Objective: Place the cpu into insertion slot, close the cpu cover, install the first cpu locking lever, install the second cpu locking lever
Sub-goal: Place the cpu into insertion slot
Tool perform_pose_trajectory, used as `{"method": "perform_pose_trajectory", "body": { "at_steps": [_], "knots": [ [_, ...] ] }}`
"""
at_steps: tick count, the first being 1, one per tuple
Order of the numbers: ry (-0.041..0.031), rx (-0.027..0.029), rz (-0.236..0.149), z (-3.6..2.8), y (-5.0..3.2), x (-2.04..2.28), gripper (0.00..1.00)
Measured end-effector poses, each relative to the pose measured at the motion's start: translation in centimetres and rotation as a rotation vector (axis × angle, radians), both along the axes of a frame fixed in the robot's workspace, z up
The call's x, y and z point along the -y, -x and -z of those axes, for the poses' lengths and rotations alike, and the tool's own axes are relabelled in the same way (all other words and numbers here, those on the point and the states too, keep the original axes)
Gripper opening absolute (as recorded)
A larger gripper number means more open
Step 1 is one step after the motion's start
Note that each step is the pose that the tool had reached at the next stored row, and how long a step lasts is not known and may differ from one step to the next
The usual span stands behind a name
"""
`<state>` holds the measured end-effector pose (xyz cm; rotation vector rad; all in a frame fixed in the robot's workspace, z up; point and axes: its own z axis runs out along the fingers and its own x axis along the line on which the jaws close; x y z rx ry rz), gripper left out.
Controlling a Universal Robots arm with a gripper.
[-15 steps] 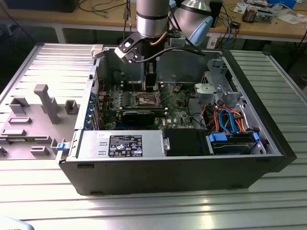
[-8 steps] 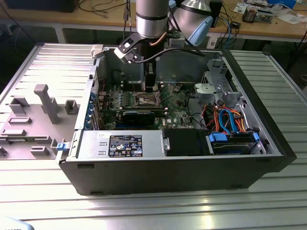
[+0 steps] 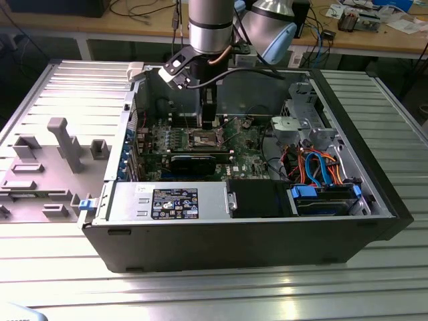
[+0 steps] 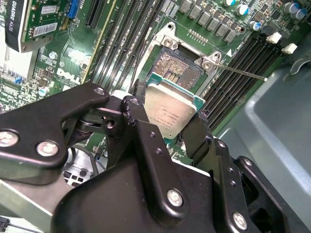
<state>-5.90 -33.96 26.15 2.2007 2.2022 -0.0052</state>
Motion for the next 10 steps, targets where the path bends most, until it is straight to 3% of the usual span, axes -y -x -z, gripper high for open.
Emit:
{"method": "perform_pose_trajectory", "body": {
  "at_steps": [3,5,10],
  "knots": [
    [0.0000,0.0000,0.000,0.04,0.02,0.00,0.55],
    [0.0001,0.0000,0.000,0.89,0.30,-0.03,0.55],
    [-0.0001,0.0001,0.000,0.93,0.31,-0.07,0.55]
  ]
}}
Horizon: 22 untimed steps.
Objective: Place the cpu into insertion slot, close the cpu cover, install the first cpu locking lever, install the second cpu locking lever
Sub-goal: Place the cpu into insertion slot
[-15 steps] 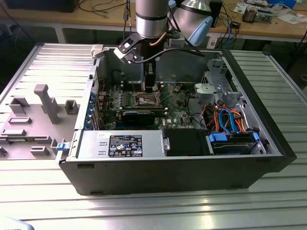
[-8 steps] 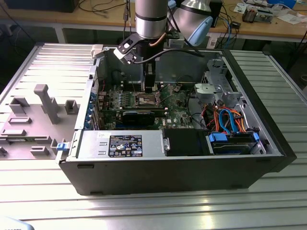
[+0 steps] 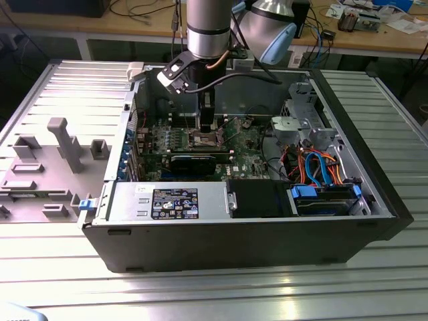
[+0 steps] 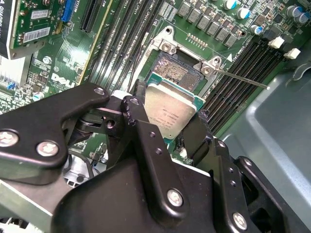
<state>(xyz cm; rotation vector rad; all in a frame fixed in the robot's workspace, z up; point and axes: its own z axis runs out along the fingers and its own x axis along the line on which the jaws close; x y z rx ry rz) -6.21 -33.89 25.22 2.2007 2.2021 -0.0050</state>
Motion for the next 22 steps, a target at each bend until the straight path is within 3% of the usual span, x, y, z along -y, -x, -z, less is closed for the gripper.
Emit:
{"method": "perform_pose_trajectory", "body": {
  "at_steps": [7,22],
  "knots": [
    [0.0002,-0.0001,0.000,0.13,0.01,-0.21,0.55],
    [0.0001,-0.0001,0.000,0.73,0.01,-0.22,0.55]
  ]
}}
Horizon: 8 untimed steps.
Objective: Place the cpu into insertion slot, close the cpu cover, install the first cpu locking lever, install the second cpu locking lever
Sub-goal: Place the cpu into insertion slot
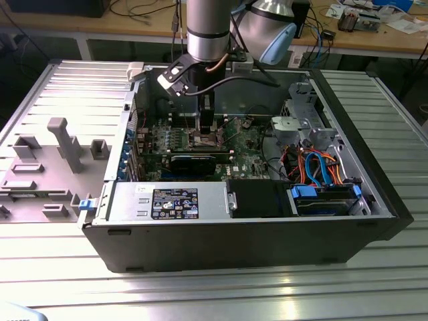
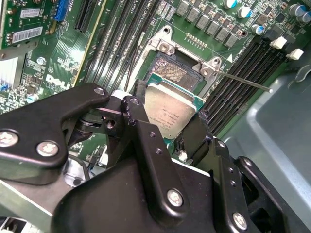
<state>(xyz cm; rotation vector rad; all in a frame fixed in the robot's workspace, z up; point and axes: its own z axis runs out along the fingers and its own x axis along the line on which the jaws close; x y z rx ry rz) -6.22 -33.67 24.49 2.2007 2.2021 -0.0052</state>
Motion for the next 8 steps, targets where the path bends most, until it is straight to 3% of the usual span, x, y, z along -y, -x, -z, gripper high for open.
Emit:
{"method": "perform_pose_trajectory", "body": {
  "at_steps": [8],
  "knots": [
    [0.0001,-0.0001,0.000,0.30,0.00,0.00,0.55]
  ]
}}
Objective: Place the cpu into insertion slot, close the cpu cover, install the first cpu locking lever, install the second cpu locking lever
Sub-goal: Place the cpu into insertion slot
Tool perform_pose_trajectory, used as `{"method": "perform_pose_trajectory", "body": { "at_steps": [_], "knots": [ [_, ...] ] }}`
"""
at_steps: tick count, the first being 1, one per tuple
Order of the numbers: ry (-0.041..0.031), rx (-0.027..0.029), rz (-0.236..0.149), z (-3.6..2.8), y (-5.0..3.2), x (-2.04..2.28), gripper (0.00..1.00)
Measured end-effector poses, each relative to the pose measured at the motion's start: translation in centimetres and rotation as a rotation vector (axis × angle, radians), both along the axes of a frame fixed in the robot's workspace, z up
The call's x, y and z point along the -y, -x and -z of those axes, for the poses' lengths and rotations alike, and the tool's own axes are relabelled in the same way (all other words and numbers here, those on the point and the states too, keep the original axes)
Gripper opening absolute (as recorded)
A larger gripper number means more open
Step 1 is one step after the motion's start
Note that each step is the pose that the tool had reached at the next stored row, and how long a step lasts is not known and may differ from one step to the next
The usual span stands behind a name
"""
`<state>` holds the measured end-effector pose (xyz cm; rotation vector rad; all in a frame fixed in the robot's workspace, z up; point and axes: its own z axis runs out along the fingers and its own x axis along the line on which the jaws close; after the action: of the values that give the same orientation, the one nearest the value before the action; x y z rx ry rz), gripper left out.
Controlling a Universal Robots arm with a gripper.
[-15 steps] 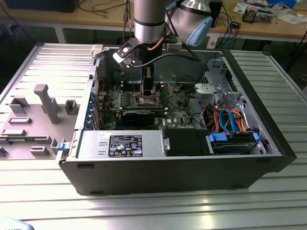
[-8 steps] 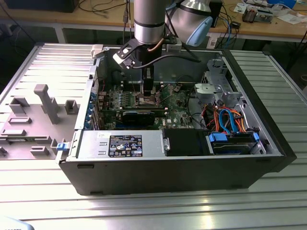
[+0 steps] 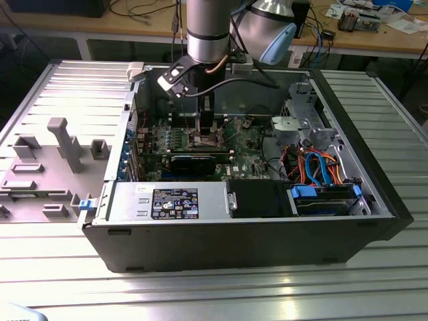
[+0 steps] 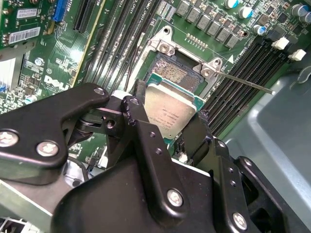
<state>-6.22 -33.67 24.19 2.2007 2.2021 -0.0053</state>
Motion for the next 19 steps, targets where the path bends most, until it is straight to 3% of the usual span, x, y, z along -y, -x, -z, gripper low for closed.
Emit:
{"method": "perform_pose_trajectory", "body": {
  "at_steps": [19],
  "knots": [
    [-0.0001,0.0000,0.000,0.50,0.00,-0.02,0.55]
  ]
}}
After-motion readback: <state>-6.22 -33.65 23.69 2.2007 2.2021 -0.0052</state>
